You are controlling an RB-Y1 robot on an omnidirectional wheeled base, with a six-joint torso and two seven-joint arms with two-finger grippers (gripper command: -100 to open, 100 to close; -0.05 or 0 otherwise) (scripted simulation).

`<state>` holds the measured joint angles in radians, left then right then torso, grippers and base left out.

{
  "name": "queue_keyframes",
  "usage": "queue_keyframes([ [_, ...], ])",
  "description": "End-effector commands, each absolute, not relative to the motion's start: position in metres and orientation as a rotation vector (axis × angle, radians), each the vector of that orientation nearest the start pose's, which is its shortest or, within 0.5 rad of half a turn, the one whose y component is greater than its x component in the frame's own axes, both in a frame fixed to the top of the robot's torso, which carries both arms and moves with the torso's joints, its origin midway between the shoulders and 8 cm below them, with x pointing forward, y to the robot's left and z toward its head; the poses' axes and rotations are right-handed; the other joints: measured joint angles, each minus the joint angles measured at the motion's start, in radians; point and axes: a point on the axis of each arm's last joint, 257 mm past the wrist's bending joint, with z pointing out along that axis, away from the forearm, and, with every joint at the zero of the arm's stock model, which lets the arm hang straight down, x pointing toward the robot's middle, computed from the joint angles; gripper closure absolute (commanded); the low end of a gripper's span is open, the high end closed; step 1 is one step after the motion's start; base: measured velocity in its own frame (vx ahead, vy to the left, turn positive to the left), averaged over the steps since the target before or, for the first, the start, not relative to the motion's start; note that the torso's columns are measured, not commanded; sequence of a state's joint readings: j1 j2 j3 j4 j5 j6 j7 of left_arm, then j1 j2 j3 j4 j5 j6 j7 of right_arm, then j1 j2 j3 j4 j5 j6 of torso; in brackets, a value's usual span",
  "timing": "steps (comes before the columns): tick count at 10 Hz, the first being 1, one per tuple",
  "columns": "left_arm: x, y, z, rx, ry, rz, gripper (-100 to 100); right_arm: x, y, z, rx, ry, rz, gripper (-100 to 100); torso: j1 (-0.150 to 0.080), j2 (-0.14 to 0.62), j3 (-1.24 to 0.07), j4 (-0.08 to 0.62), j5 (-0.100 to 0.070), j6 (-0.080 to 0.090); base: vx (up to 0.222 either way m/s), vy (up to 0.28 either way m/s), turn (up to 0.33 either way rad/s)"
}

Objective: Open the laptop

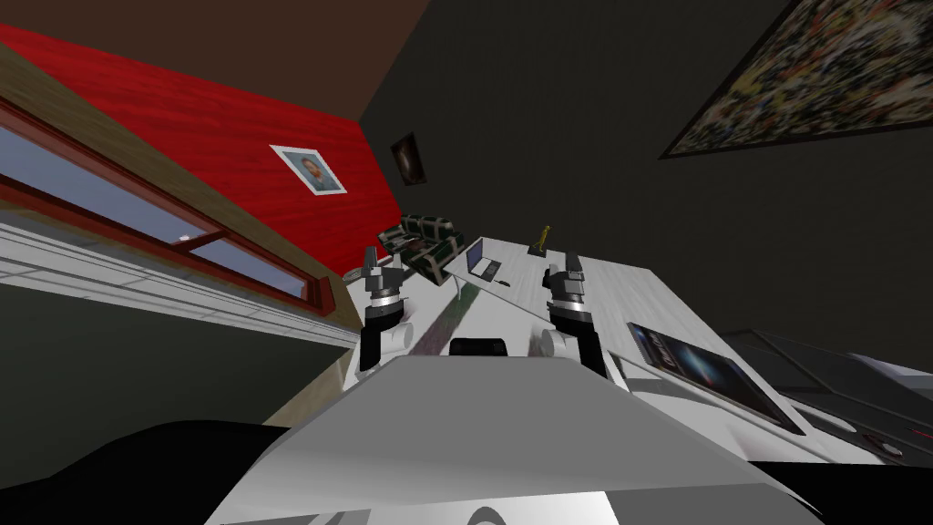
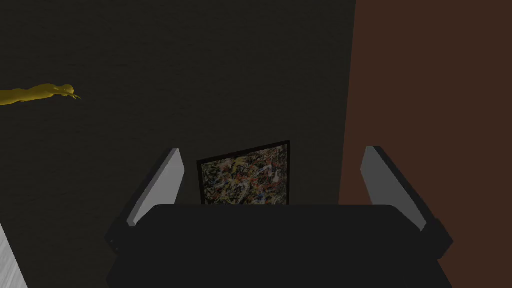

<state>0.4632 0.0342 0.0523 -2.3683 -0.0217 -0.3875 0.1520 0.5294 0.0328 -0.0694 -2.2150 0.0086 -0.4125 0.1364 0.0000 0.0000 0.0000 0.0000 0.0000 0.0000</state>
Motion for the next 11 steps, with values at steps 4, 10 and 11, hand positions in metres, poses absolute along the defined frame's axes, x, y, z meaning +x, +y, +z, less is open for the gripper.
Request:
queue_keyframes([
  [4,0.3443,0.2851,0.0553,-0.665,0.602,-1.391,0,0.3591,-0.3166,-0.0321,0.755,0.745,1.048,0,0.000,0.248,-0.497,0.248,0.000,0.000,0.000,0.000,0.000],
  [10,0.3443,0.2851,0.0554,-0.665,0.602,-1.391,0,0.3612,-0.3143,-0.0346,0.720,0.797,1.033,-100,0.000,0.691,-1.382,0.691,0.000,0.000,0.003,0.003,0.001],
  [11,0.3444,0.2851,0.0552,-0.665,0.602,-1.391,0,0.3627,-0.3137,-0.0377,0.702,0.832,1.017,-100,0.001,0.725,-1.451,0.724,0.000,0.000,0.025,0.049,0.007],
])
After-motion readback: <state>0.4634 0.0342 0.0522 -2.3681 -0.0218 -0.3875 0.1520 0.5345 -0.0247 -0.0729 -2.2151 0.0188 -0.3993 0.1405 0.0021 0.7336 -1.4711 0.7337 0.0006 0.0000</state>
